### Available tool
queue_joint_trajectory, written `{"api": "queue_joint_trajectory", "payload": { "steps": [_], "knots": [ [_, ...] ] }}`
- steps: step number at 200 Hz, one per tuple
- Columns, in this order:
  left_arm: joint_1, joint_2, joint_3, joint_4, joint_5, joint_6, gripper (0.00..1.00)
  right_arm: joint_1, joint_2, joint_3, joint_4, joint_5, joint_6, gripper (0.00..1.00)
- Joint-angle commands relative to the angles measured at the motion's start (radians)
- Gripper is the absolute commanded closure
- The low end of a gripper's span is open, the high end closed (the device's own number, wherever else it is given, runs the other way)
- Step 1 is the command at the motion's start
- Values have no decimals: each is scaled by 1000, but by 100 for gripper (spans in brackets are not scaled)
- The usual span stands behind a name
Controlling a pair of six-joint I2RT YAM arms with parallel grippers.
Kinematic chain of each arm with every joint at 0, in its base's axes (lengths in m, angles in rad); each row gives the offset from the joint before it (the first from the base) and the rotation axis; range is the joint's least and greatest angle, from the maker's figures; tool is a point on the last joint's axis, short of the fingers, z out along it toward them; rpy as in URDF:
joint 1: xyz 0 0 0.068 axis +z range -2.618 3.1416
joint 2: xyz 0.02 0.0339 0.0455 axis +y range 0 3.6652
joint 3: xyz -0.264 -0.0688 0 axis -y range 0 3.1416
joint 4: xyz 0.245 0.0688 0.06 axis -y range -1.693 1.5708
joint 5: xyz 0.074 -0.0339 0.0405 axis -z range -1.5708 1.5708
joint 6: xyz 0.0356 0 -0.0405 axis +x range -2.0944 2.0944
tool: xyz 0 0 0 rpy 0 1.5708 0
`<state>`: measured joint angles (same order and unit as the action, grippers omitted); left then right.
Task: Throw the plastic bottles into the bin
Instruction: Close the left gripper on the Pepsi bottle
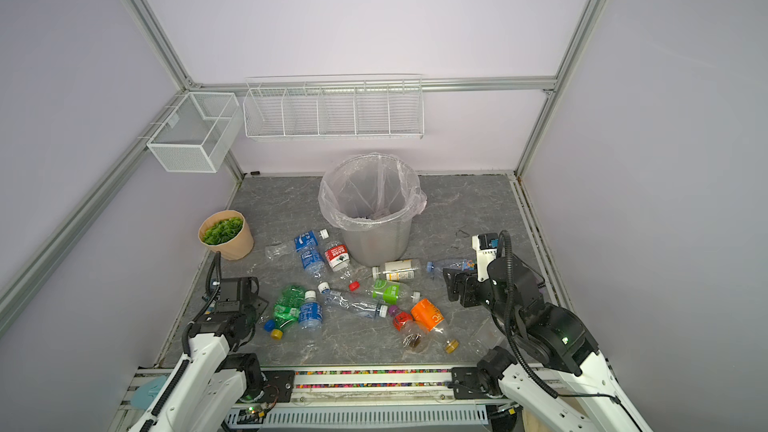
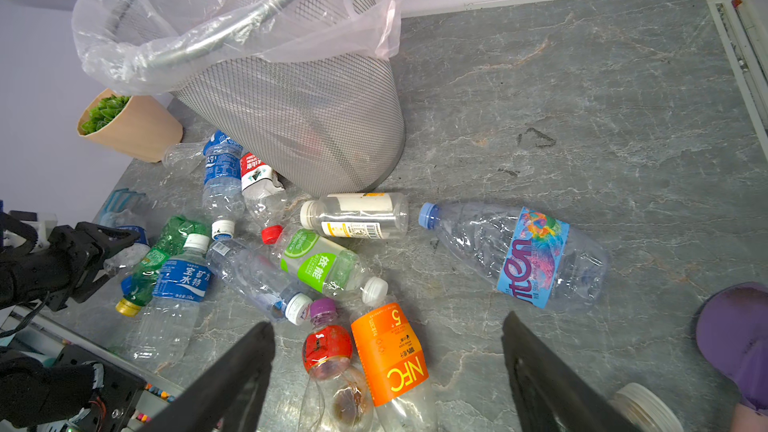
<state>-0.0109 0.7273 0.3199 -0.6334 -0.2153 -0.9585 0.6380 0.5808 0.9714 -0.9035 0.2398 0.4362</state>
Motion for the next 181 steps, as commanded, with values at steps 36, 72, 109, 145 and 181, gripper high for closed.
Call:
{"api": "queue_joint_trajectory", "payload": {
  "steps": [36, 72, 109, 145, 181],
  "knots": [
    [6, 21, -10, 32, 23, -2, 64, -5, -39, -13, -18, 39, -29, 12],
    [6, -12, 11, 5, 29, 11, 70, -7, -42, -12, -23, 38, -30, 12],
    [6, -119, 123, -83, 13, 55, 72, -7, -48, -15, -23, 38, -28, 12],
    [6, -147, 261, -109, 33, 98, 74, -6, -39, -19, -9, 24, -19, 12],
    [6, -167, 392, -85, 72, 134, 77, -7, -33, -19, -6, 21, -13, 12]
  ]
}}
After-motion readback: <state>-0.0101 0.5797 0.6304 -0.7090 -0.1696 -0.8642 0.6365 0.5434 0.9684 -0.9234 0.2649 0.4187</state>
